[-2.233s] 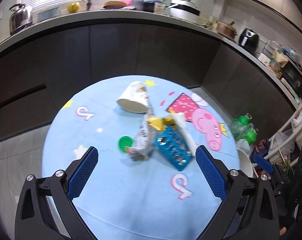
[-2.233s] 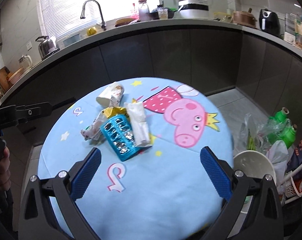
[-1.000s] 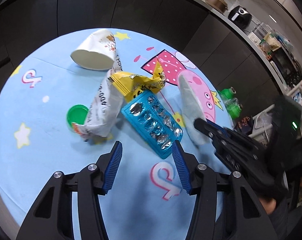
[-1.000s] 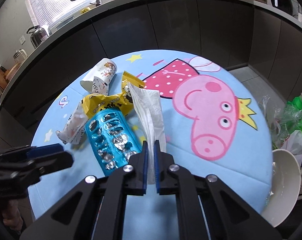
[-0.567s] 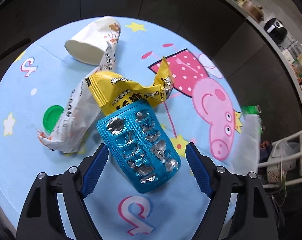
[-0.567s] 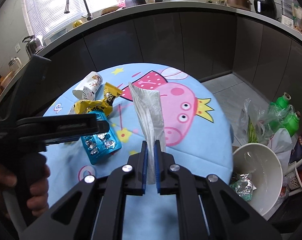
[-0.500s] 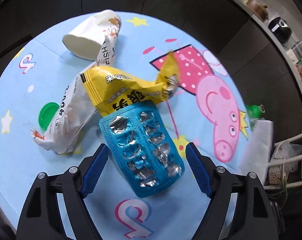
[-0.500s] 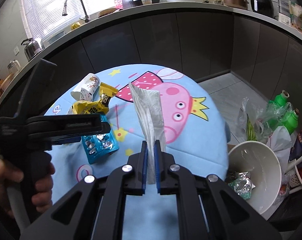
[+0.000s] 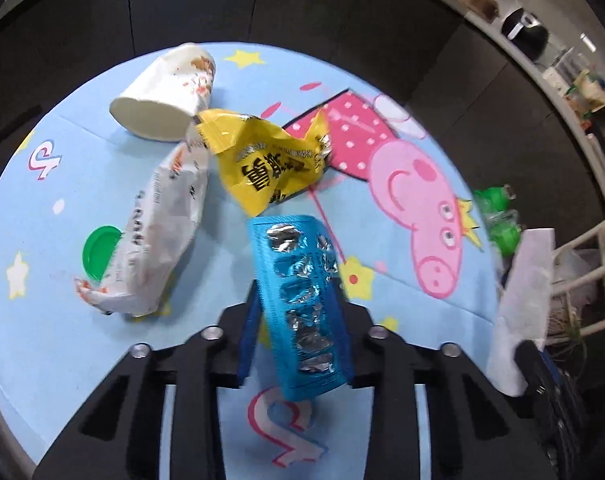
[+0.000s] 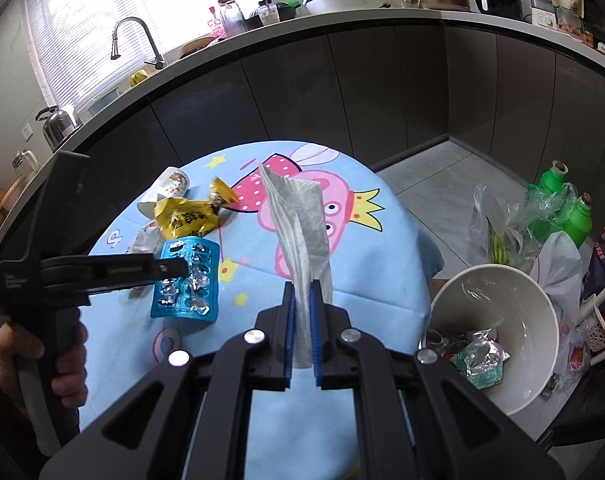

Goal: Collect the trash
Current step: 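Grasp the white tissue with the right tool while the left tool grasps the blue blister tray, then carry the tissue and blue blister tray over the white bin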

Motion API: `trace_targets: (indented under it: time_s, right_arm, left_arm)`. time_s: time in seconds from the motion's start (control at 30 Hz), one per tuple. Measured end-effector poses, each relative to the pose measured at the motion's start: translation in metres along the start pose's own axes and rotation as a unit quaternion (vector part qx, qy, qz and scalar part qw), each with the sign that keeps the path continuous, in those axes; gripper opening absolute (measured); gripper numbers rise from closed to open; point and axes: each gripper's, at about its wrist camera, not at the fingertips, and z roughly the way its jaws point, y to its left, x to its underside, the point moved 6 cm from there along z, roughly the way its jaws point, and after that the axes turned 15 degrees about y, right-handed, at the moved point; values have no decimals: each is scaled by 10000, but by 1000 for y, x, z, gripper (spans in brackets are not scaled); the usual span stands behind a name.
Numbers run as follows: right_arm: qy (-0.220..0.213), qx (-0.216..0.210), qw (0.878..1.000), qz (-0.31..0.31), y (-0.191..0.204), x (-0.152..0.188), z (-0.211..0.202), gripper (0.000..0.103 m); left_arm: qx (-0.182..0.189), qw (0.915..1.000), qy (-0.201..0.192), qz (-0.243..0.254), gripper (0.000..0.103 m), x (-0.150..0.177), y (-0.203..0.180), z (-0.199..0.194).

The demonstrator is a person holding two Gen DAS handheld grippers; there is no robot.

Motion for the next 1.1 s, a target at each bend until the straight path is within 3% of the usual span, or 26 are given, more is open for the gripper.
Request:
trace_targets:
  time_s: [0.17, 0.4, 0.53, 0.67, 0.83, 1.1]
  right_arm:
    - [-58, -33, 10000, -72, 8, 0, -6, 9]
    - [-142, 4, 9998, -138, 12, 3, -17, 9]
    - [-253, 47, 9996, -126, 10, 4, -29, 9]
    - [-431, 86, 9990, -73, 3, 5, -46, 9]
    - [-597, 148, 9981, 65, -12, 9, -63, 9]
    - [-723, 297, 9956, 519, -56, 23, -78, 9]
  left_arm:
    - [291, 9989, -175, 312, 10, 14, -5, -27]
    - [379, 9974, -265, 555, 9, 26, -20, -42]
    - [300, 9955, -515, 743, 9, 29, -32, -58]
    - [398, 9917, -709, 993, 9, 36, -49, -80]
    - [819, 9846, -810, 1313, 9, 43, -76, -102]
    - [1024, 9735, -691, 1925, 9, 50, -137, -101]
